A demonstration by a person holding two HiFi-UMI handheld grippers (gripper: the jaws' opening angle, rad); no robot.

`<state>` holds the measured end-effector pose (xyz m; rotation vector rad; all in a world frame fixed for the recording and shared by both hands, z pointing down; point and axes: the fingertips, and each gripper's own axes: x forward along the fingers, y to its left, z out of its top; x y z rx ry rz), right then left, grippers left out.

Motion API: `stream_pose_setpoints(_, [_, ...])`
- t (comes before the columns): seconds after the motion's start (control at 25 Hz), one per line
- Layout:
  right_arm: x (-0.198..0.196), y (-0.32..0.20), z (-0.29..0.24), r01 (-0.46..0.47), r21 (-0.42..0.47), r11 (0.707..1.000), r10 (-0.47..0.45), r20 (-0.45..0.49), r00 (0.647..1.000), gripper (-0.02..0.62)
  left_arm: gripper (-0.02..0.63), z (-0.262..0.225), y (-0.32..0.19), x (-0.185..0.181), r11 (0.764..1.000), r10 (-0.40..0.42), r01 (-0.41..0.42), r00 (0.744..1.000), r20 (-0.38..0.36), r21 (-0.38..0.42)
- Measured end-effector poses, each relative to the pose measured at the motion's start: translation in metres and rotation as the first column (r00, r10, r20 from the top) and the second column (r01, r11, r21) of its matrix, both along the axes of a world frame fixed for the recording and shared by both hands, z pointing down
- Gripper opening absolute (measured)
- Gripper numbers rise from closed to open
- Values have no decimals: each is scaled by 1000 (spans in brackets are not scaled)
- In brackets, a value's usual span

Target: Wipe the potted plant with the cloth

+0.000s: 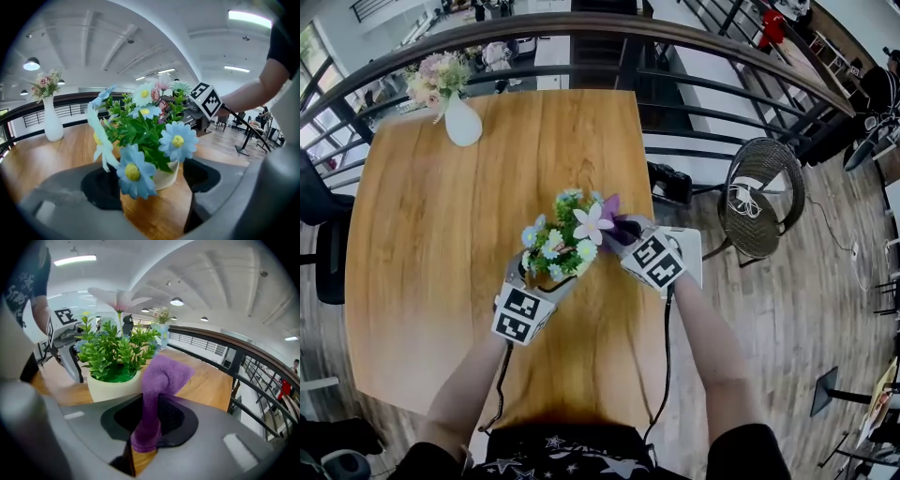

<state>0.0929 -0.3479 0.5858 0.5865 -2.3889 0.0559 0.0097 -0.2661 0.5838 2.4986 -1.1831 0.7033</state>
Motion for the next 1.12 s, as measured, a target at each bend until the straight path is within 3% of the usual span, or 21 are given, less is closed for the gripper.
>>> stream_pose_setpoints(0.12, [-11,0,5,117,39,992,-113,-99,989,83,327,0,0,0,1000,16,-16,1000,10,7])
stream_pose_setpoints(0.28, [-20,3,7,241,81,967,-222,-196,955,81,325,-2,0,0,1000,11,-11,1000,-1,15])
stream_pose_setpoints(0.4, [-18,7,11,280,66,958,-260,-217,941,78,324,-3,-1,0,1000,12,-12,1000,-4,20])
stream_pose_setpoints(0.56, [-16,15,13,260,39,965,-250,-171,953,78,324,-1,0,0,1000,10,-10,1000,0,8])
stream_pose_setpoints(1.12, [-10,52,13,91,-12,996,-91,-35,995,78,324,-2,1,0,1000,-24,24,1000,-6,0])
